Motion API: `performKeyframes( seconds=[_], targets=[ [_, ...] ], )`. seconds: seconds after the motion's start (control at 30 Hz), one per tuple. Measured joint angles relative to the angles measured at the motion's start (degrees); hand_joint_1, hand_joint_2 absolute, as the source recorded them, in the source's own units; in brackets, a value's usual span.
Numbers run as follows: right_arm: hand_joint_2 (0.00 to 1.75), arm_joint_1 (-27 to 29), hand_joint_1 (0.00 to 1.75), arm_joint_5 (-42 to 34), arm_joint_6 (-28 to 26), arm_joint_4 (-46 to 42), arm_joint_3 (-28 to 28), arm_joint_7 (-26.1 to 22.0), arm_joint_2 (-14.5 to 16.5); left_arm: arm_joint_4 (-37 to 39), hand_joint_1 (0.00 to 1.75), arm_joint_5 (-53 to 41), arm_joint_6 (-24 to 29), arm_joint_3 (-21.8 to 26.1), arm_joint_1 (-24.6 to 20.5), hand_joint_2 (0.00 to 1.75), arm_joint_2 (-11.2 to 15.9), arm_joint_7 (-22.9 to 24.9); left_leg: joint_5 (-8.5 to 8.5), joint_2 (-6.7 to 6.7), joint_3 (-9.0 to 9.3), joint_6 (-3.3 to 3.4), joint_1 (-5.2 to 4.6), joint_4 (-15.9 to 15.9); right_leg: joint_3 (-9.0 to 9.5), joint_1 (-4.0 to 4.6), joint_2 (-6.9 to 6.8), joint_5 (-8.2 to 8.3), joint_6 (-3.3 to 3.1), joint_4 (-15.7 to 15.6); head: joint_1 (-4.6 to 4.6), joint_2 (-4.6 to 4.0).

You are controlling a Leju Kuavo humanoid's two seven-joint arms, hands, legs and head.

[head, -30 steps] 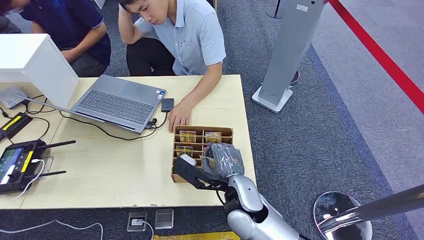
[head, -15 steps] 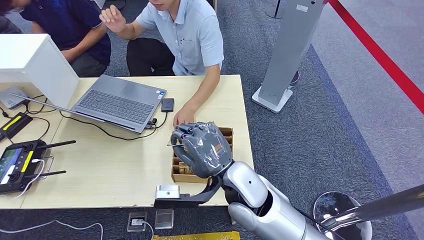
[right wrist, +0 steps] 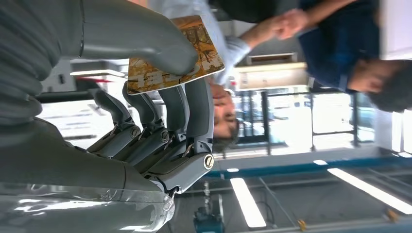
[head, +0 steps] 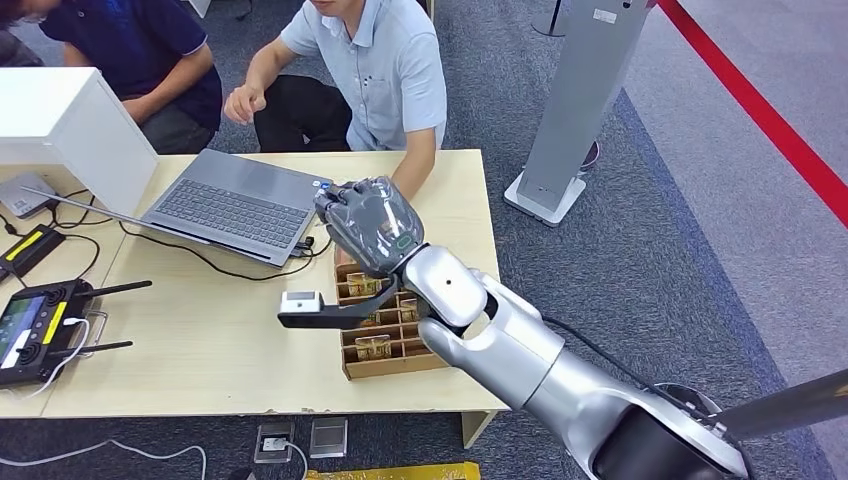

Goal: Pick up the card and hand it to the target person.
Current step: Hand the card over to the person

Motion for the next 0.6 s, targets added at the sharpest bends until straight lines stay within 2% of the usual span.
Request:
performKeyframes(
  seconds=[0.27,0.6],
  targets=[
    [1.75,-6.72,1.59,-0.98,0.50,14.54,1.08,2.73,3.29,0.00,0.00,0.23,0.20,-0.36,-0.23,0.00,0.02,0.01,0.00,0.00,-0.01,0.00,0.00,0.01,-0.03,0.00,0.00,0.00,0.00,0.00,0.03,0.00],
    [1.75,-9.74,1.59,-0.89,2.03,23.04,2.14,3.43,5.17,0.00,0.00,0.23,0.08,-1.18,-0.24,0.00,0.04,-0.02,0.00,0.01,0.00,0.00,0.00,0.01,-0.04,0.00,0.01,0.00,0.00,0.00,-0.03,0.00]
  ],
)
